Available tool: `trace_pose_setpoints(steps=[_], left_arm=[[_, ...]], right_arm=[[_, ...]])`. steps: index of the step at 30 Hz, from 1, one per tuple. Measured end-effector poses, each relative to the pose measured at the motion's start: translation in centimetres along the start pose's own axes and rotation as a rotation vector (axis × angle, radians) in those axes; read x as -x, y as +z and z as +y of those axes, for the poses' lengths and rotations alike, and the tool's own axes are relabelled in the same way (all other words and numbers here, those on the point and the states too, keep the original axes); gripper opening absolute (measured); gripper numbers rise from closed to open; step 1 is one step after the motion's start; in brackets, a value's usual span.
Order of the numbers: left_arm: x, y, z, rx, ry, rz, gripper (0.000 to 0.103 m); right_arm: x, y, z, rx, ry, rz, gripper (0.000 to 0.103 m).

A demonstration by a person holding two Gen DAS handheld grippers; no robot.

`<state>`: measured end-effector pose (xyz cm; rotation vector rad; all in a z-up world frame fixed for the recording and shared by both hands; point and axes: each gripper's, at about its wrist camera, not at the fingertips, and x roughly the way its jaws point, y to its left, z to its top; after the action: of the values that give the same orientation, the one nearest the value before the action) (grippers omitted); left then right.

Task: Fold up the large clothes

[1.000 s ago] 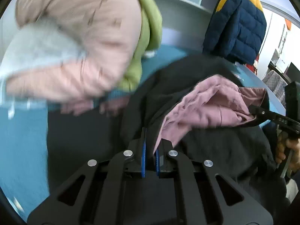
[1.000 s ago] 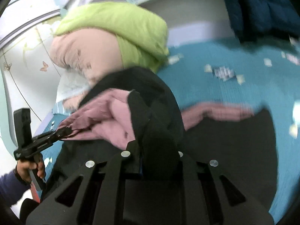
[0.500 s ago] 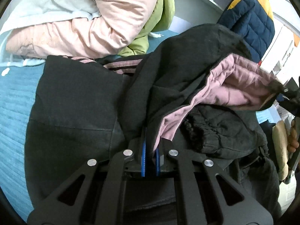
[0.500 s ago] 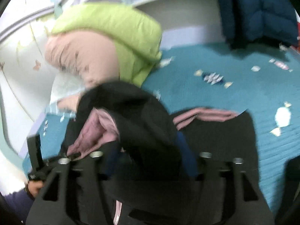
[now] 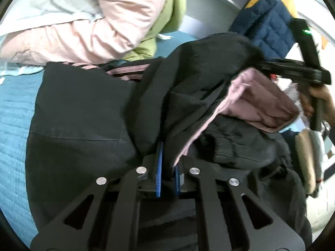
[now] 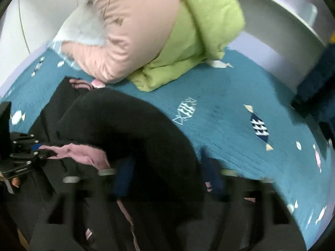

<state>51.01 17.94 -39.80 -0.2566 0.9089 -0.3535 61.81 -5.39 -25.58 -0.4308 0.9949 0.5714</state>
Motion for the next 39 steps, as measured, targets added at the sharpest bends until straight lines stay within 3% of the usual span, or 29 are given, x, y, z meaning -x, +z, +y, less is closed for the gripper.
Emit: trace_pose_setpoints(steps=[3, 7, 9, 12, 15, 20, 22, 26, 28, 31, 32, 34, 39], left_arm=[[2.1, 0.8, -0.4, 0.009, -0.074, -0.003, 0.013], [5.0, 2.8, -1.0, -0.004, -0.101, -0.081, 0.027], [6.3, 4.2, -1.1, -0.006, -0.101, -0.127, 0.028], [7.9, 5.4, -0.9, 0.022, -0.089, -0.182, 0.039], [8.6, 5.6, -0.8, 0.035, -0.083, -0.185, 0.039], [8.2, 5.5, -2.6, 0.038, -0.120, -0.156, 0.048], [7.3, 5.8, -4.1, 0.023, -0.155, -0.140, 0.059], [4.6, 5.9, -7.4, -0.016, -0.185, -0.093, 0.059], [2.4, 5.1, -9.0, -0.037, -0.202, -0.003, 0.059], [-1.6, 2.2, -9.0, -0.047, -0.041, 0.186, 0.058], [-2.2, 0.9, -7.8, 0.012, -0.046, 0.217, 0.058], [-2.5, -1.1, -5.9, 0.113, -0.085, 0.227, 0.058], [-1.9, -3.9, -5.6, 0.110, -0.069, 0.174, 0.058]], right_arm=[[0.3, 0.5, 0.4, 0.014, 0.031, 0.001, 0.012], [5.4, -0.4, 1.2, 0.014, 0.045, -0.183, 0.012], [7.8, -2.2, 2.2, 0.035, 0.131, -0.239, 0.012], [8.0, -5.8, 4.6, 0.093, 0.212, -0.194, 0.012], [6.5, -9.5, 6.2, 0.091, 0.278, -0.126, 0.012], [3.3, -15.7, 9.8, 0.073, 0.334, -0.042, 0.013], [2.4, -17.4, 9.6, 0.000, 0.341, -0.064, 0.014], [2.2, -18.5, 9.2, -0.097, 0.332, -0.124, 0.016], [2.5, -18.4, 9.2, -0.125, 0.322, -0.138, 0.017], [3.6, -18.6, 8.9, -0.169, 0.320, -0.160, 0.019], [4.0, -18.7, 8.6, -0.178, 0.322, -0.150, 0.021], [4.8, -18.5, 8.2, -0.188, 0.340, -0.137, 0.023], [6.6, -18.4, 8.8, -0.180, 0.313, -0.113, 0.032]])
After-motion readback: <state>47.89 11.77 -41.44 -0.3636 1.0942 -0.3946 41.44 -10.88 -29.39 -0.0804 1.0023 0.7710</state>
